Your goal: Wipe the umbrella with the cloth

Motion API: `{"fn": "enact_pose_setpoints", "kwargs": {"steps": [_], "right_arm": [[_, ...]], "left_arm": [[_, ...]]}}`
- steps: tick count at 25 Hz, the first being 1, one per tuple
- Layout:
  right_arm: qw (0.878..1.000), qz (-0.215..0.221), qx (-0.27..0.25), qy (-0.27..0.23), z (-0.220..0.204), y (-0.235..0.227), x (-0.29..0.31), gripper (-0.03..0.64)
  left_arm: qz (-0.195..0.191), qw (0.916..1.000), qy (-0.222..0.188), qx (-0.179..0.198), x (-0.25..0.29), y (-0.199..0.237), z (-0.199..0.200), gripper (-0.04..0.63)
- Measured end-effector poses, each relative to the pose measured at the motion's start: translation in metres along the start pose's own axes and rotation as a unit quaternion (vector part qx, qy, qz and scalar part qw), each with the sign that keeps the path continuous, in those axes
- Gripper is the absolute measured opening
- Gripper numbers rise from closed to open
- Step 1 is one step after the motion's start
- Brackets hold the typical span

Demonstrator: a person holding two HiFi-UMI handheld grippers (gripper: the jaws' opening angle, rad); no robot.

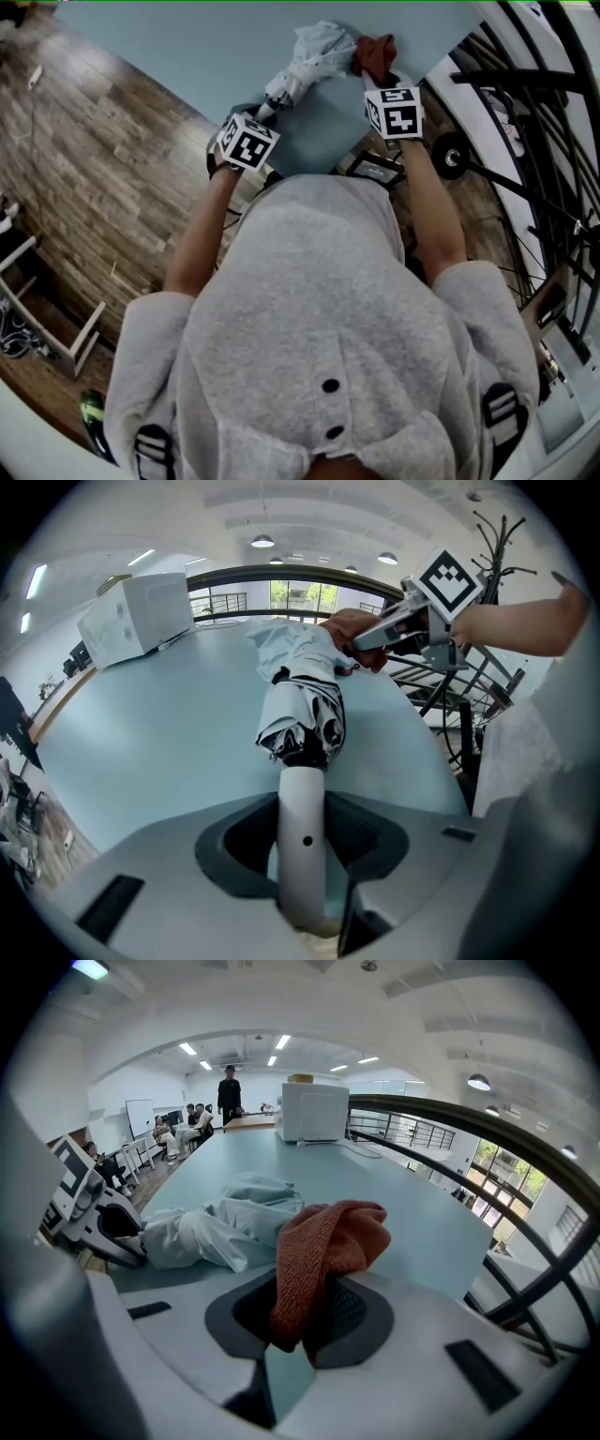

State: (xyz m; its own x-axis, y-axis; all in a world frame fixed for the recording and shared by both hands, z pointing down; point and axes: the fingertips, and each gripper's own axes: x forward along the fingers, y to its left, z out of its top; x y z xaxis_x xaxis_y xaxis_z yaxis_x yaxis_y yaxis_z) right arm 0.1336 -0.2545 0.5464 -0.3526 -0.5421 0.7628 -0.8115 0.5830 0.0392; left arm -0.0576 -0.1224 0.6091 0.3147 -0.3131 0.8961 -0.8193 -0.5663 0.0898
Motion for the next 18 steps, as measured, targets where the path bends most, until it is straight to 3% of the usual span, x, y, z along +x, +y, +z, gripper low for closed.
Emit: {"fn": "enact_pose_setpoints", "kwargs": {"steps": [7,18], "right_arm": [[0.998,0.048,-0.032,0.037,-0.015,0.023,0.029,0.074],[0.997,0.055,-0.05,0.037,-0.017,0.035,0.034,0.074]], "left_arm": [[0.004,1.0,-0.001,0.005,-0.002,0.004,0.003,0.16],[0.0,0.9999,0.003,0.012,-0.002,0.004,0.003,0.16]]}}
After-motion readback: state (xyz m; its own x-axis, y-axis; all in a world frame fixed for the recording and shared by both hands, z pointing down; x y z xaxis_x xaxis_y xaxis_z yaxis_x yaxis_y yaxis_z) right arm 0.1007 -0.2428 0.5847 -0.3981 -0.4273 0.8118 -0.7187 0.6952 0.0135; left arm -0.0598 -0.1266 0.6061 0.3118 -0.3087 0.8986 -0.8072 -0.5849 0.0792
